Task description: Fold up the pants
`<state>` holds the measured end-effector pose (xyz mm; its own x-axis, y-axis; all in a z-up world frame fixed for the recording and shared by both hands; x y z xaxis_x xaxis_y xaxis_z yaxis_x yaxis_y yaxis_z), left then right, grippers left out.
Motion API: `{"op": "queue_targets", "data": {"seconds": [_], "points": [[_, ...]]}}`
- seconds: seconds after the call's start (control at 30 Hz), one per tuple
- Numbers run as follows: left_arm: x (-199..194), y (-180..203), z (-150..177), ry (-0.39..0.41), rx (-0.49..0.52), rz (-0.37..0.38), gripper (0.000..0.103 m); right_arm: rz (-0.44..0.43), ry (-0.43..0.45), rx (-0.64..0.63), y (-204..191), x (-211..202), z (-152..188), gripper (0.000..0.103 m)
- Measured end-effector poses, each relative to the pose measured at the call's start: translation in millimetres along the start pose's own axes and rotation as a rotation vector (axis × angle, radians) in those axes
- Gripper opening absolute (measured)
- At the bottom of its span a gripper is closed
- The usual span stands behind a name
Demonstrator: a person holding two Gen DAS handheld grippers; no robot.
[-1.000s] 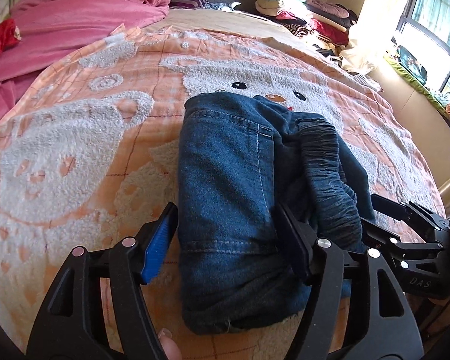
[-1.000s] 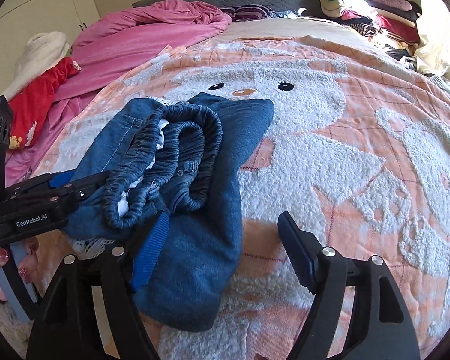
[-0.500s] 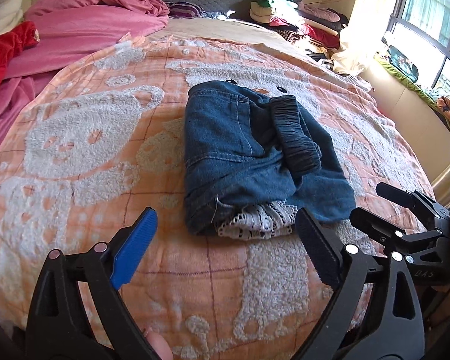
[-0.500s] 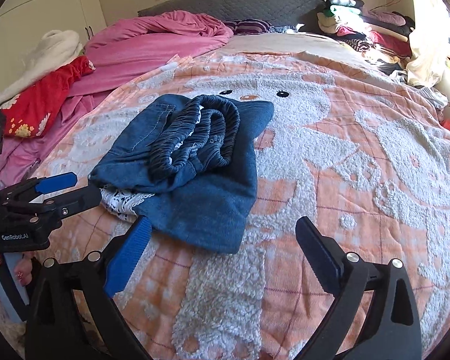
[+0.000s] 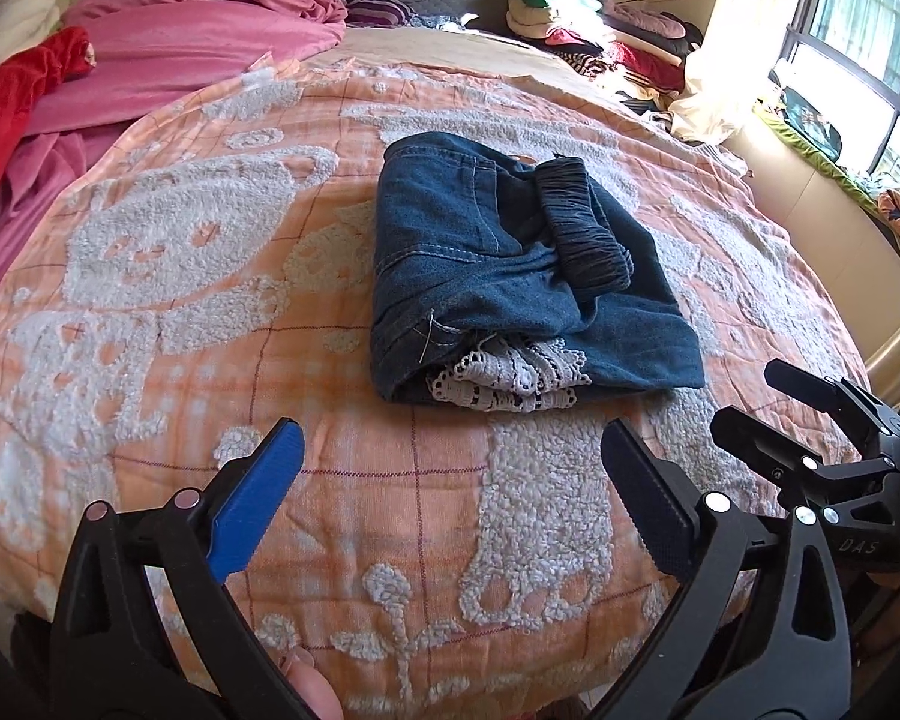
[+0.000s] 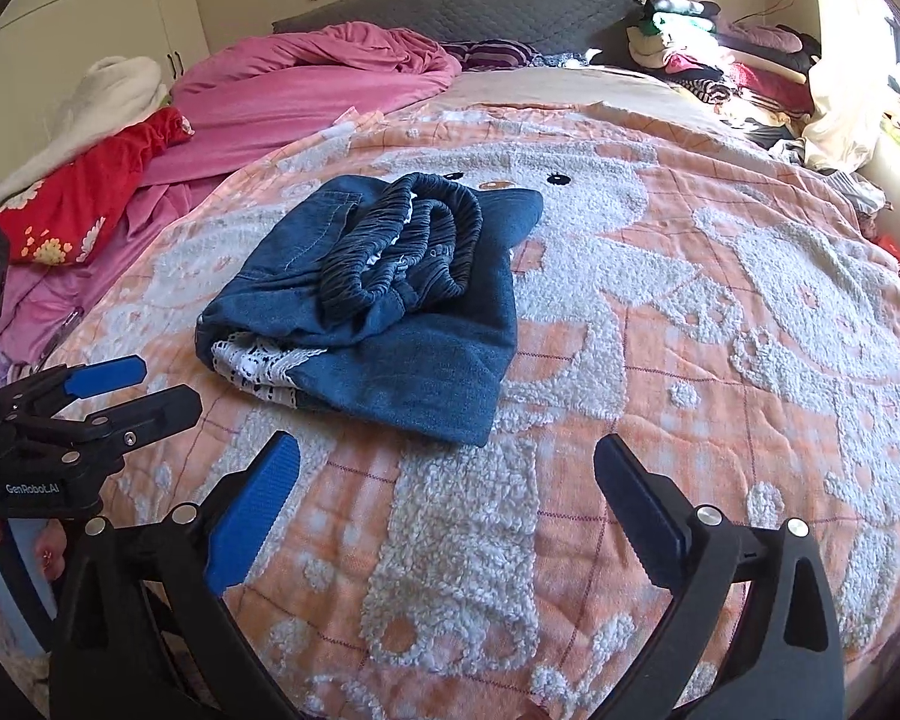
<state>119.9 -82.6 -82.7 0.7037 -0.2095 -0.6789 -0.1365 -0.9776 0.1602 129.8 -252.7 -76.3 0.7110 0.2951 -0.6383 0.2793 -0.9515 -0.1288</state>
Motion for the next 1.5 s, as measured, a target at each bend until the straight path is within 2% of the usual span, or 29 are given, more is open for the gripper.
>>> {"op": "queue_targets", "data": {"seconds": [0.47, 1.5], "points": [[-3, -1, 16, -0.025, -0.003, -0.005, 0.094, 0.009, -0.009, 0.002, -1, -7, 12, 0.098], [-5, -8, 13, -0.028, -0.02, -0.022, 0.094, 0.016, -0.016, -0.011, -5, -8, 10, 0.098]]}}
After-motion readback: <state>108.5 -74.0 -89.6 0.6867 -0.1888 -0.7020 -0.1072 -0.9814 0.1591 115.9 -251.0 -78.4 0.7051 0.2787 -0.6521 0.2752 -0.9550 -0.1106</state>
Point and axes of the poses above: each gripper's, at about its wrist camera, not at the fingertips, and x roughly the way its jaws point, y to its right, z to its underside, the point moved 9 cm from there along x, roughly the way its jaws point, and after that the axes turned 7 degrees about y, right-handed, at the moved point
